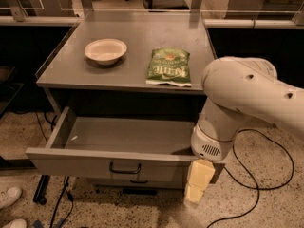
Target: Open top drawer
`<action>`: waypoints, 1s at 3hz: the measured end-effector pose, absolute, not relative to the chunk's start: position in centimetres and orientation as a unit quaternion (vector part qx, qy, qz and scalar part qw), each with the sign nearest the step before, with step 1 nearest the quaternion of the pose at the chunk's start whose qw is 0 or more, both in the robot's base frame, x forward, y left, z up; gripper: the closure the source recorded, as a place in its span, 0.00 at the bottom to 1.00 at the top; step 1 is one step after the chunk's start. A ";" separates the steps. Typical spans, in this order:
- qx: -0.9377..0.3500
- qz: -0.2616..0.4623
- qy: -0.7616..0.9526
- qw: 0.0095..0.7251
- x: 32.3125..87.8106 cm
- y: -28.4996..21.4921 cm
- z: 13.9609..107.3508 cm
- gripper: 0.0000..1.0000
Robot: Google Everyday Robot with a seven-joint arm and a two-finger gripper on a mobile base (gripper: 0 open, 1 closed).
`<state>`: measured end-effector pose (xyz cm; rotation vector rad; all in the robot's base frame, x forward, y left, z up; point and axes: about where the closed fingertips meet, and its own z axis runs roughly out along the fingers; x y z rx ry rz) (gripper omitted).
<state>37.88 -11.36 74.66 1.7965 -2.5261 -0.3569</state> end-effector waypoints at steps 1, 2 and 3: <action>0.587 -0.109 -0.802 -0.001 39.2 -9.8 74.3 0.00; 0.592 -0.106 -0.799 0.011 40.4 -8.5 72.5 0.00; 0.594 -0.103 -0.797 0.033 41.8 -7.6 70.1 0.00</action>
Offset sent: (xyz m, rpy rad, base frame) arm 0.0439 0.0470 -0.0531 -0.0396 0.0249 0.0573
